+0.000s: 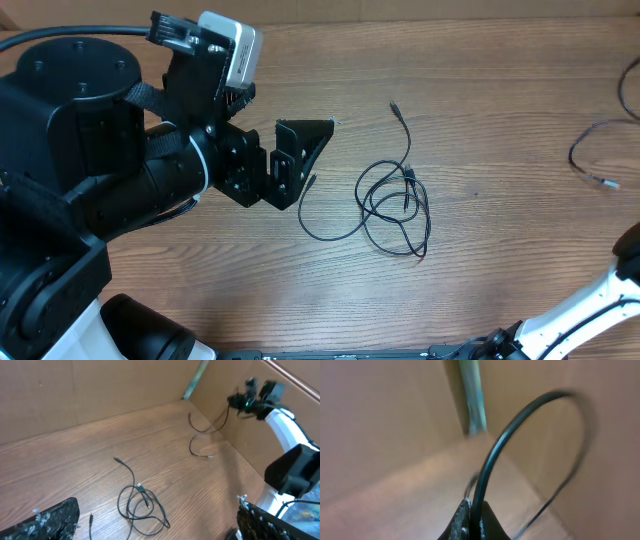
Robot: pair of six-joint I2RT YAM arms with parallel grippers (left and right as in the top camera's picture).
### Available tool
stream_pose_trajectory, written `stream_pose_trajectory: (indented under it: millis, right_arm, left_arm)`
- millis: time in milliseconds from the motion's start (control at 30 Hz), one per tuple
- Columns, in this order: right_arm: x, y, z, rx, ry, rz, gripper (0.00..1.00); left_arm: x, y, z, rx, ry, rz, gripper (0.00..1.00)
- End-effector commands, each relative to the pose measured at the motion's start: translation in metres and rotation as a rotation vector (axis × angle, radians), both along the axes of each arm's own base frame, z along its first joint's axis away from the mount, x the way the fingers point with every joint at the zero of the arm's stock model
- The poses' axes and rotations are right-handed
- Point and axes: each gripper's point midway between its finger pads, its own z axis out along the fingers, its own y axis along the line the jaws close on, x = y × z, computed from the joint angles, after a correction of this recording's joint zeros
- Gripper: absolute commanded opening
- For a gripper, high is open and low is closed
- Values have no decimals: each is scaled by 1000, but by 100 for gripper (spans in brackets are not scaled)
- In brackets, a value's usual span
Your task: Untangle cables
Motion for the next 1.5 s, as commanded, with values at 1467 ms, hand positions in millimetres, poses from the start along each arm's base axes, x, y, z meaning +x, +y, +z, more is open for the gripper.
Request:
stream_pose_trajectory:
  millis: [1467]
  right_arm:
    - [104, 146, 238, -430, -449, 132, 4]
  left_arm:
    - [67, 53, -64, 426, 27, 328, 100]
